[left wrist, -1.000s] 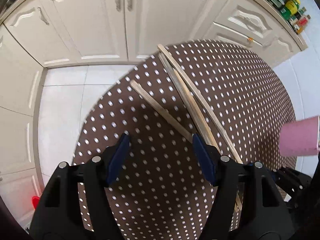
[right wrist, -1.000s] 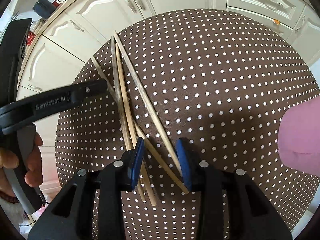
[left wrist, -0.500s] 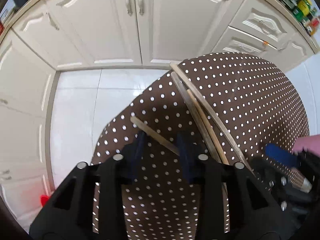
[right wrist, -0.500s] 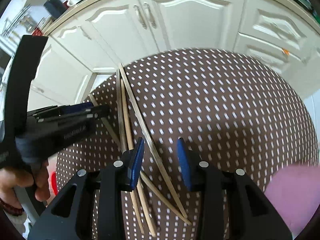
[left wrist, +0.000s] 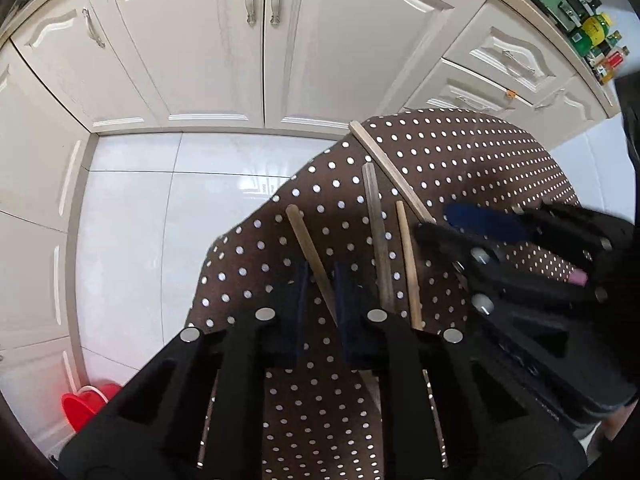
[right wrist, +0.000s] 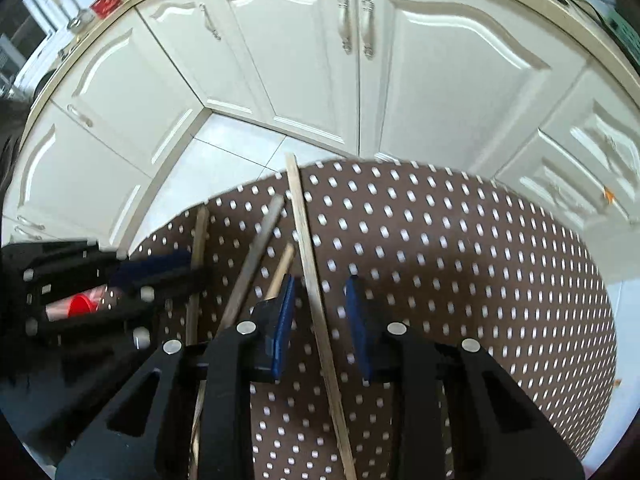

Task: Organize utensils
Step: 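Grasp another chopstick from the pile with the right gripper, then lift the chopstick upright with the right gripper and carry it over the pink cup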

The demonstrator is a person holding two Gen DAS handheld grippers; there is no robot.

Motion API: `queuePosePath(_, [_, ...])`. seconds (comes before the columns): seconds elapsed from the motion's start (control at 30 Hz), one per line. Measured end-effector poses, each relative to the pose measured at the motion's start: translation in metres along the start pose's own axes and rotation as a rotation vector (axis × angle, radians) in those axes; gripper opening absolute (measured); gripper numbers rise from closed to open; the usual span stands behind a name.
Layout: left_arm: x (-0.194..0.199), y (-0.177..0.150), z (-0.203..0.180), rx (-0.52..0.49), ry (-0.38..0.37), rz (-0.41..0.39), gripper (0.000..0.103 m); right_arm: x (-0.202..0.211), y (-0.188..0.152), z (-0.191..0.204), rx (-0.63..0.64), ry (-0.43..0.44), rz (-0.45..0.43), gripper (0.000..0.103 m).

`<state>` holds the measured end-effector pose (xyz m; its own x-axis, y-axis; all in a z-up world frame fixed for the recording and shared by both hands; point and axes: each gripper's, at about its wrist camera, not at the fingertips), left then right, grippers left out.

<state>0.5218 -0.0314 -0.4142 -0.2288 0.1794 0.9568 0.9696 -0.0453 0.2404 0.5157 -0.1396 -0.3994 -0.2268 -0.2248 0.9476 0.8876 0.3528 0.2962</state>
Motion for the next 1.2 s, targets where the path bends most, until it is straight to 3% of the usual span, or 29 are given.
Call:
queuePosePath(0.17, [0.002, -0.004, -0.010, -0.024, -0.033, -0.005, 0.008, -0.008, 0.007, 0.010, 0.054, -0.029, -0.001, 0.006])
queuePosePath(0.43, [0.026, -0.006, -0.022, -0.063, -0.073, -0.048, 0.006, 0.022, -0.019, -0.009, -0.073, 0.030, -0.048, 0.005])
queuePosePath(0.73, [0.073, -0.016, -0.039, -0.125, -0.120, -0.117, 0.006, 0.097, -0.053, -0.017, -0.242, 0.072, -0.217, 0.005])
queuePosePath(1.0, [0.141, -0.025, -0.063, -0.226, -0.178, -0.224, 0.006, 0.168, -0.077, -0.005, -0.286, 0.058, -0.393, 0.005])
queuePosePath(1.2, [0.179, -0.043, -0.071, -0.277, -0.211, -0.277, 0.006, 0.200, -0.102, 0.008, -0.314, 0.054, -0.469, 0.005])
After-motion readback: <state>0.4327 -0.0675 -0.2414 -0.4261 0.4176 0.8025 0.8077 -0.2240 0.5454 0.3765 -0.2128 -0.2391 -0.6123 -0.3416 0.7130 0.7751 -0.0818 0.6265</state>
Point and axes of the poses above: each gripper's, at about its wrist camera, not at the fingertips, and x roughly against the way its jaws point, z to its left, y to its top, and after that the axes turned 4 degrees about -x, right-handed
